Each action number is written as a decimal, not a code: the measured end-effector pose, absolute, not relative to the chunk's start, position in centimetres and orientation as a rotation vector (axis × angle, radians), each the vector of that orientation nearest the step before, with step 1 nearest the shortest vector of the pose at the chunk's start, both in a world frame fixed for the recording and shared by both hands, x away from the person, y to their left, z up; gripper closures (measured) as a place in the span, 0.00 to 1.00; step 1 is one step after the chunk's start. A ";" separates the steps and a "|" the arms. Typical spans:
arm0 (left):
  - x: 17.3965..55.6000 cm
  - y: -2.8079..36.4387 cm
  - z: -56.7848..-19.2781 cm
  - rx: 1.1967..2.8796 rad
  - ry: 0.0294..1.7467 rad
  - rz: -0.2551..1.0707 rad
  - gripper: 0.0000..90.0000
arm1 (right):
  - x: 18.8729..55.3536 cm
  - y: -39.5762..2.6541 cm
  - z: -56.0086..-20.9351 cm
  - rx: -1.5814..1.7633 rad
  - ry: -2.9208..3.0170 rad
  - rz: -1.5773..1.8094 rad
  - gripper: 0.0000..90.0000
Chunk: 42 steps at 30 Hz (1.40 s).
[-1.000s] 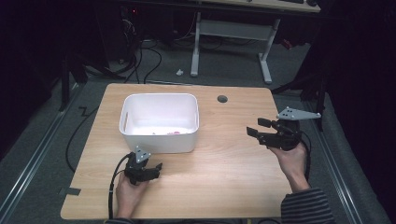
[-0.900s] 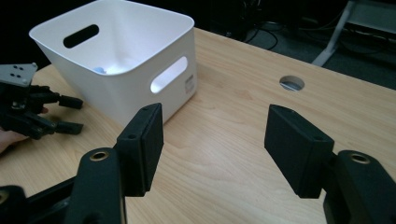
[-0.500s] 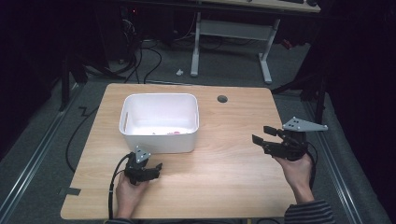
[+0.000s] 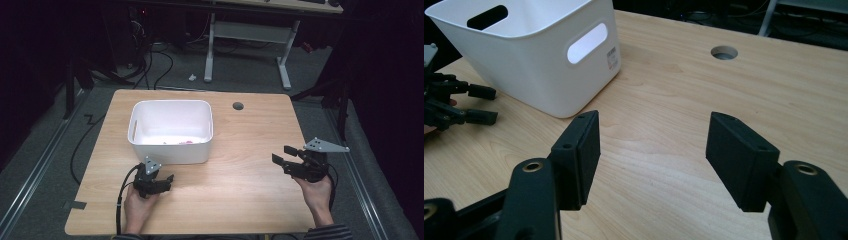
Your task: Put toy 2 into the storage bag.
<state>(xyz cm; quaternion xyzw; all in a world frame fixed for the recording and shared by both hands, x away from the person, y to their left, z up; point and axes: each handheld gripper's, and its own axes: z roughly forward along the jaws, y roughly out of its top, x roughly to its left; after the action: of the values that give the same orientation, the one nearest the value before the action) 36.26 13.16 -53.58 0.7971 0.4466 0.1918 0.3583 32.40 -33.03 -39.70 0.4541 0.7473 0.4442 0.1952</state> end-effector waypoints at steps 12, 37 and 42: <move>36.3 13.2 -53.6 2.057 1.152 0.495 0.29 | 33.2 -32.8 -43.3 1.355 2.092 1.265 0.44; 36.3 13.2 -53.6 2.058 1.151 0.494 0.29 | 34.4 -32.9 -48.1 1.475 2.104 1.194 0.43; 36.3 13.2 -53.6 2.057 1.151 0.493 0.29 | 34.7 -32.8 -49.2 1.495 2.106 1.166 0.43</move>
<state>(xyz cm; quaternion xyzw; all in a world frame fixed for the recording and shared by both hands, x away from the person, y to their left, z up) 36.25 13.17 -53.58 0.7974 0.4462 0.1912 0.3584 34.68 -32.78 -49.18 0.5214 0.7344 0.4066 0.1535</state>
